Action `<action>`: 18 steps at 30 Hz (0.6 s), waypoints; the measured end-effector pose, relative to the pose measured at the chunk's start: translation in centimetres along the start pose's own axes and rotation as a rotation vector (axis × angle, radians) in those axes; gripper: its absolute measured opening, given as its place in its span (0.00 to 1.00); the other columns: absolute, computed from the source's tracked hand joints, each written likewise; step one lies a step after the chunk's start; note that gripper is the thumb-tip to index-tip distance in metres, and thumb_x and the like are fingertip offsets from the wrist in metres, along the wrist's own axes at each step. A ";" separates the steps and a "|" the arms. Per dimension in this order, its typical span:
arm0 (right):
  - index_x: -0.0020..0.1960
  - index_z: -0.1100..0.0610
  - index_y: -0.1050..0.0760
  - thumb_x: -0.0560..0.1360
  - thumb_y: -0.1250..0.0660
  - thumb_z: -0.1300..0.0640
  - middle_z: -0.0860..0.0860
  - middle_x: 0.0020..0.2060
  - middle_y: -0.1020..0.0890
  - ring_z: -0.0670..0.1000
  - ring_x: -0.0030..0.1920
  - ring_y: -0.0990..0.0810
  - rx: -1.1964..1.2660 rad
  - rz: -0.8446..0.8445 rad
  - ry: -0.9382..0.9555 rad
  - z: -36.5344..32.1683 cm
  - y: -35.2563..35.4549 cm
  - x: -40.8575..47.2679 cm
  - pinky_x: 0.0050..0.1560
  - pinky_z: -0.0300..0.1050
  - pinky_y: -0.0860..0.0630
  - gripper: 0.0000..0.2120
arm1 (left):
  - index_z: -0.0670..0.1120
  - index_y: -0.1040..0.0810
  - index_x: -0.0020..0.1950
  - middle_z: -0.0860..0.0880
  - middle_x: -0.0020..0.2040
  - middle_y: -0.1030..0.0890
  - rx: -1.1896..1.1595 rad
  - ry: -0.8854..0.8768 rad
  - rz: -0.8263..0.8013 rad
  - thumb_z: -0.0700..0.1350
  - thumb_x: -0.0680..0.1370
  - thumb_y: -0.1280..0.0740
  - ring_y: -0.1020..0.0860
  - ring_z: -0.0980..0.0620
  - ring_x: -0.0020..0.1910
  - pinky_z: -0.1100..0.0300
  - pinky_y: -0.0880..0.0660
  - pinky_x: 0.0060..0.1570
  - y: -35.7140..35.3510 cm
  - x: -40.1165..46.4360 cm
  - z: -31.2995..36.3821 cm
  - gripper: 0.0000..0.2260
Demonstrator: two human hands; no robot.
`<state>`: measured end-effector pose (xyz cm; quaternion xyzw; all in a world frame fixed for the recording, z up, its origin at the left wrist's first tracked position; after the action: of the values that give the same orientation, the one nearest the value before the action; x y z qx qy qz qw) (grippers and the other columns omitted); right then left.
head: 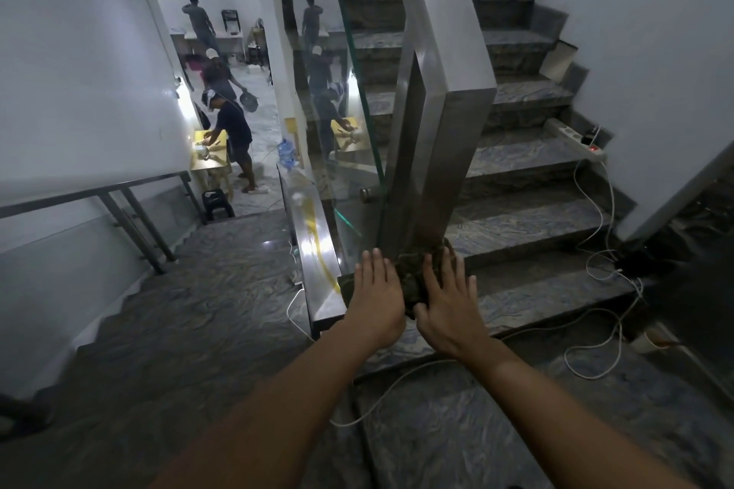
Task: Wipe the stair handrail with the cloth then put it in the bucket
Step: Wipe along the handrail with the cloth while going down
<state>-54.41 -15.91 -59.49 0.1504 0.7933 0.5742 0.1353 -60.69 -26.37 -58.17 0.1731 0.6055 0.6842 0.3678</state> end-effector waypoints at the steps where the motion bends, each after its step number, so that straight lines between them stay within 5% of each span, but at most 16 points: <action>1: 0.77 0.54 0.57 0.69 0.49 0.45 0.58 0.77 0.58 0.61 0.75 0.64 -0.009 -0.005 -0.020 -0.1 -0.1 0.0 0.73 0.64 0.60 0.39 | 0.34 0.61 0.75 0.33 0.76 0.63 -0.004 -0.004 0.008 0.46 0.79 0.42 0.65 0.35 0.75 0.44 0.63 0.74 -0.2 -0.3 -0.3 0.35; 9: 0.77 0.53 0.53 0.68 0.48 0.42 0.57 0.78 0.55 0.60 0.75 0.65 -0.006 -0.025 -0.103 -1.1 0.0 -0.3 0.74 0.61 0.61 0.40 | 0.37 0.61 0.76 0.38 0.77 0.64 -0.067 0.017 0.090 0.59 0.76 0.60 0.66 0.43 0.76 0.50 0.68 0.73 -0.8 -2.2 -2.6 0.36; 18: 0.77 0.49 0.54 0.69 0.54 0.41 0.58 0.77 0.53 0.59 0.76 0.58 -0.072 -0.118 -0.001 -2.3 0.6 -1.3 0.75 0.57 0.58 0.37 | 0.40 0.60 0.77 0.41 0.78 0.62 0.001 0.004 0.080 0.56 0.82 0.57 0.67 0.46 0.76 0.45 0.64 0.75 0.3 -2.9 -7.2 0.30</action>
<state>-54.07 -18.22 -58.17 0.0987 0.7797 0.5932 0.1746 -63.74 -33.46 -58.80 0.1962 0.5992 0.6983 0.3389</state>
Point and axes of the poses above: each hand's wrist, its own x-axis towards the middle knuckle, its own y-axis out of the back of the hand, z = x × y, the point moved 4 cm from there along x, towards the middle knuckle
